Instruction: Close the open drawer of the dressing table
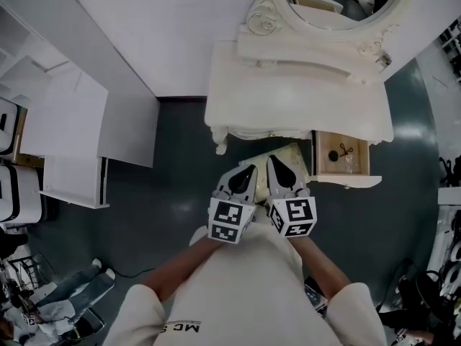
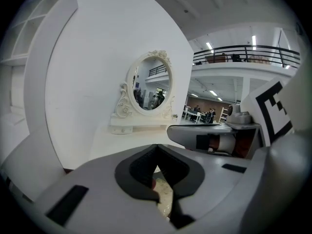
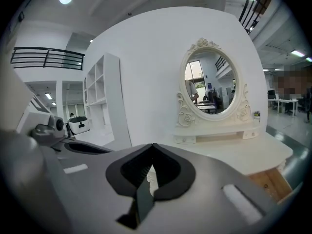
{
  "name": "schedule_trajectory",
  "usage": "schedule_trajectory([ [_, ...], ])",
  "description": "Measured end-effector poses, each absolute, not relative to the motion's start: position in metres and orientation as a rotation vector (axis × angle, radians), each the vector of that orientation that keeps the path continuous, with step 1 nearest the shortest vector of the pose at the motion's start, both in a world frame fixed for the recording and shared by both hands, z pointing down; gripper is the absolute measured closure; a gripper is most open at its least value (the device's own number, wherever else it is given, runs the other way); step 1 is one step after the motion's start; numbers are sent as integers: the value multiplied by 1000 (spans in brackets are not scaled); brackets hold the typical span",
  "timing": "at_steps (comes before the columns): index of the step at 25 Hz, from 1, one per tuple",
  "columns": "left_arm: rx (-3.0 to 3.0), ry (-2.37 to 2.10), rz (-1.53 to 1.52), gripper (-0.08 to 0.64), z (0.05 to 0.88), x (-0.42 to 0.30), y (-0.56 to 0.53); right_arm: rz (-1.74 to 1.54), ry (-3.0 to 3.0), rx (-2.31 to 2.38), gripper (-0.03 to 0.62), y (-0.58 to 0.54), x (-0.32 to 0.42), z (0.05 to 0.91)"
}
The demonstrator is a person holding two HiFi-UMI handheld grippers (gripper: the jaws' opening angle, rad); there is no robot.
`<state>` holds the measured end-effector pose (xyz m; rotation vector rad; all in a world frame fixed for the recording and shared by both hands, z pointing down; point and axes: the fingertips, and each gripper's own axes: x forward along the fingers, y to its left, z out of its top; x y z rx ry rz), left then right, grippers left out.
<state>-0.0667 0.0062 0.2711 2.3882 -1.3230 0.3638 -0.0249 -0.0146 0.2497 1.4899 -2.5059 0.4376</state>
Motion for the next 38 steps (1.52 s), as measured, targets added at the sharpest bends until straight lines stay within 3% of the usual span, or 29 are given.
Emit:
schedule_trajectory([
  [38, 2484, -1150, 365, 551, 265, -52, 34, 493, -2386, 1702, 591, 37, -10, 256],
])
